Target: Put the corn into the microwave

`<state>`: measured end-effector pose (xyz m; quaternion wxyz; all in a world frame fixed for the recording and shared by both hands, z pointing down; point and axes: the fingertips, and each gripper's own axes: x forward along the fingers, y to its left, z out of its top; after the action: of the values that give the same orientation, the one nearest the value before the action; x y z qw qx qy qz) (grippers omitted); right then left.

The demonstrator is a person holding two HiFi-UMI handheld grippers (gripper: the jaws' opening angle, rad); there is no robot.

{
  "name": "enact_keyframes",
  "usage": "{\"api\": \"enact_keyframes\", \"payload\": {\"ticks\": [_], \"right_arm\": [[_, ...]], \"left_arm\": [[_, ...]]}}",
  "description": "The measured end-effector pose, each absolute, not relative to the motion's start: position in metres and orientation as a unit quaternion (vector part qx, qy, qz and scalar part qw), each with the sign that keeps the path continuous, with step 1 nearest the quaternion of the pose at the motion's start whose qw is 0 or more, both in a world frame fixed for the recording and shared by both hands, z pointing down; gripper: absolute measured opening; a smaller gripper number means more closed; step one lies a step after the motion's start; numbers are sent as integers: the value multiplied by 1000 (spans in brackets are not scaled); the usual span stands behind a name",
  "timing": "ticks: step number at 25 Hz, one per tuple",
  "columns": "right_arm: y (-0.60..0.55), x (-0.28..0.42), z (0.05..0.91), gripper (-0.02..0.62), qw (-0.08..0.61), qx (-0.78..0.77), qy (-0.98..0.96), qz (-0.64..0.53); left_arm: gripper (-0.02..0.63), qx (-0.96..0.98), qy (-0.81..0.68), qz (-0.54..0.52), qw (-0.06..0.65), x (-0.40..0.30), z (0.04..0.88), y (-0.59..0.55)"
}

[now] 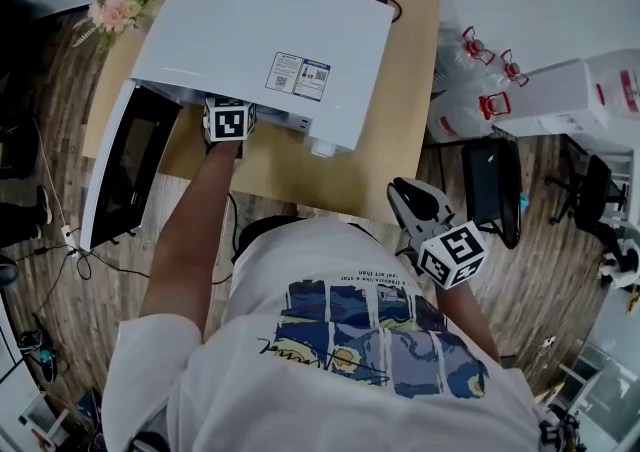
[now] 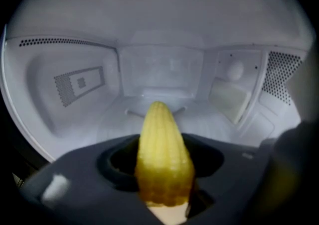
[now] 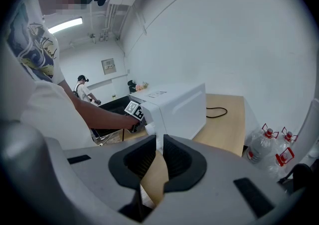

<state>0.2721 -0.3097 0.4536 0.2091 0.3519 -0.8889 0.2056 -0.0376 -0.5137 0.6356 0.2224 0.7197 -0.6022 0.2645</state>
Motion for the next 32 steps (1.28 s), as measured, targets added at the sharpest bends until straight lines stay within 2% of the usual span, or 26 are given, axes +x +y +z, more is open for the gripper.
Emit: {"api": "enact_keyframes", "payload": {"ticks": [9,24,32], "right_arm": [[-306,248,450,43,203,352,-890,205],[-258,161,446,41,193,340,-900,195],[-226,120,440,37,192,335,-905,178]], "left_arm": [[293,746,-586,239,208,-33,609,-504],[293,792,-539,186,218,-59,565,-413],[194,818,-506,163,220,-74,536,-344]]}}
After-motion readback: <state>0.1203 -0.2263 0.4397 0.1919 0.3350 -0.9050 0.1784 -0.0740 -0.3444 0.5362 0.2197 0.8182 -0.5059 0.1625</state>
